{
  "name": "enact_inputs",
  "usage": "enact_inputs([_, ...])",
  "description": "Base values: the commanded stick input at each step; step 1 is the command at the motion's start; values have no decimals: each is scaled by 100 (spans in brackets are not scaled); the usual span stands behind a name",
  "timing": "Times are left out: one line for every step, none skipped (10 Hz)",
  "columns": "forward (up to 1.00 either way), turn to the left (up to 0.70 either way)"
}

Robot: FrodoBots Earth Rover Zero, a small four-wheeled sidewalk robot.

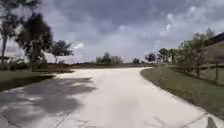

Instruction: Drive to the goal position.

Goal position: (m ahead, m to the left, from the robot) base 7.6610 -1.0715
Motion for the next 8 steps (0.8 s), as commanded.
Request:
enact_inputs([70, 0])
enact_inputs([70, 0])
enact_inputs([70, 0])
enact_inputs([70, 0])
enact_inputs([70, 0])
enact_inputs([70, 0])
enact_inputs([70, 0])
enact_inputs([70, 0])
